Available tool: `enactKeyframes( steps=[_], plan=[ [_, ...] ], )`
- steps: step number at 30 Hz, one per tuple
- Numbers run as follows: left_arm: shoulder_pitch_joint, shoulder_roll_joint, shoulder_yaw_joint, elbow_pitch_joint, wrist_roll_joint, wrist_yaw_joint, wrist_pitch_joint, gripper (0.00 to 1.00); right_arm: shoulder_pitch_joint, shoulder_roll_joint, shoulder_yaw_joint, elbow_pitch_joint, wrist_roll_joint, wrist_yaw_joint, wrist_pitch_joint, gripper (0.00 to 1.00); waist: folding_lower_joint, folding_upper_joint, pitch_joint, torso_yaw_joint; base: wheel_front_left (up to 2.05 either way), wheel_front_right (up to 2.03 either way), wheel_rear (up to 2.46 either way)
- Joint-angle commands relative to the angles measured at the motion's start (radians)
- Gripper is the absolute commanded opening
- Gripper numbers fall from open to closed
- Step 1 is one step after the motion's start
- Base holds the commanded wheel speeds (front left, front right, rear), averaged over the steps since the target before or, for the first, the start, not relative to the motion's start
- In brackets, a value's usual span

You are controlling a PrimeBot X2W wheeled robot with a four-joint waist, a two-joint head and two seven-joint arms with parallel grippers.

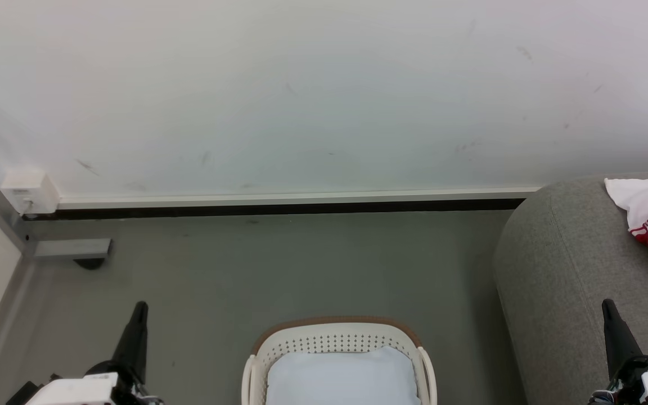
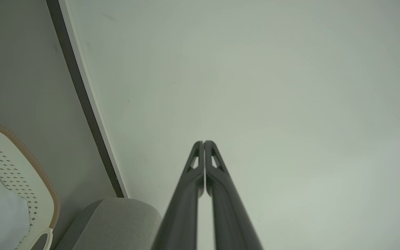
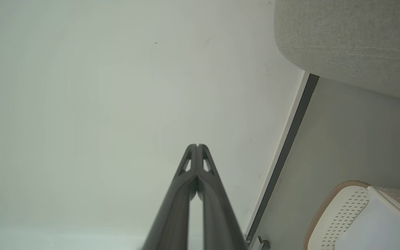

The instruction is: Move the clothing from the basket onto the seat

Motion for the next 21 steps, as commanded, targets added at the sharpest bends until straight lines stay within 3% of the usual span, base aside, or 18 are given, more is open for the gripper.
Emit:
enactKeyframes(
  steps=[1,21],
  plan=[
    [-0.009,0.008,0.002,-0.003,-0.014,-0.005,0.004,0.0,-0.012,-0.006,-0.004,-0.005,0.002,-0.002,0.004,0.0,0.0,0.0,0.0,0.0,0.0,0.0,0.0],
    [-0.009,0.008,0.002,-0.004,-0.014,-0.005,0.003,0.0,-0.011,-0.006,-0.004,-0.005,0.002,-0.002,0.004,0.0,0.0,0.0,0.0,0.0,0.0,0.0,0.0]
  ],
)
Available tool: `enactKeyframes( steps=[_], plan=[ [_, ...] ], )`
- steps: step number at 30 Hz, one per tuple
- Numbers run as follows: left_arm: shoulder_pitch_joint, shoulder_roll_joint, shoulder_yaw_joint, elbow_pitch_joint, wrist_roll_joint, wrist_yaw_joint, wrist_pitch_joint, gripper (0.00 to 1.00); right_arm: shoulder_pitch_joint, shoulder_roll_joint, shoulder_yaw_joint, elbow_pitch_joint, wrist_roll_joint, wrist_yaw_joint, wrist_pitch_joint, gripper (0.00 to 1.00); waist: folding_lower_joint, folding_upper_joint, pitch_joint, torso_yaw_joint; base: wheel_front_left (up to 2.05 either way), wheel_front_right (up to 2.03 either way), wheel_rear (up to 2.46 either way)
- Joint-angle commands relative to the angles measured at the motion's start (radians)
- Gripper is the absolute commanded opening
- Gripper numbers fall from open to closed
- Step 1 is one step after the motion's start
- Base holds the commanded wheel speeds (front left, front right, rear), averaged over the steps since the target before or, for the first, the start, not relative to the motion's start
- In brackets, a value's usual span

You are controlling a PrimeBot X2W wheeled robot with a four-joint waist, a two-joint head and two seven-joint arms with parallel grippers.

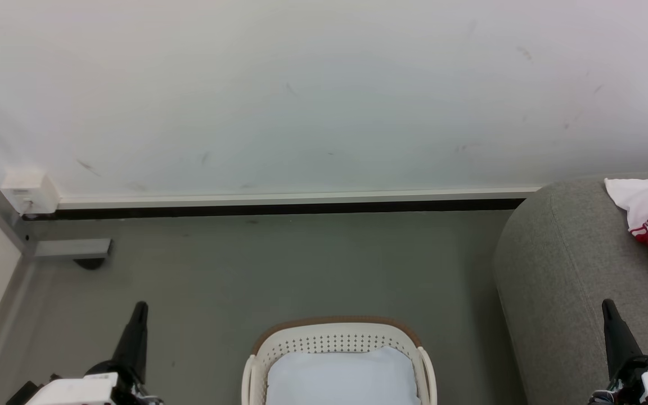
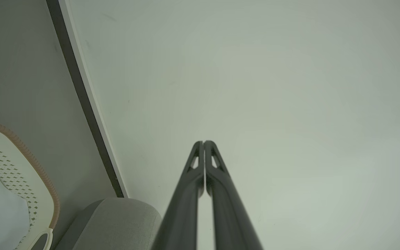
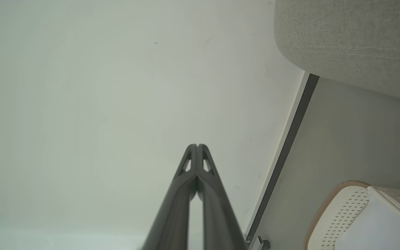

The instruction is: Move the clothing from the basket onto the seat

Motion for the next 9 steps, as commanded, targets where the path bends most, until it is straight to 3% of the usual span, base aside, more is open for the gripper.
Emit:
enactKeyframes(
  steps=[1,9],
  plan=[
    [-0.009,0.007,0.002,-0.004,-0.014,-0.005,0.003,0.0,-0.011,-0.006,-0.004,-0.005,0.002,-0.002,0.004,0.0,0.0,0.0,0.0,0.0,0.0,0.0,0.0],
    [-0.009,0.007,0.002,-0.003,-0.014,-0.005,0.003,0.0,-0.011,-0.006,-0.004,-0.005,0.002,-0.002,0.004,0.0,0.0,0.0,0.0,0.0,0.0,0.0,0.0]
  ],
)
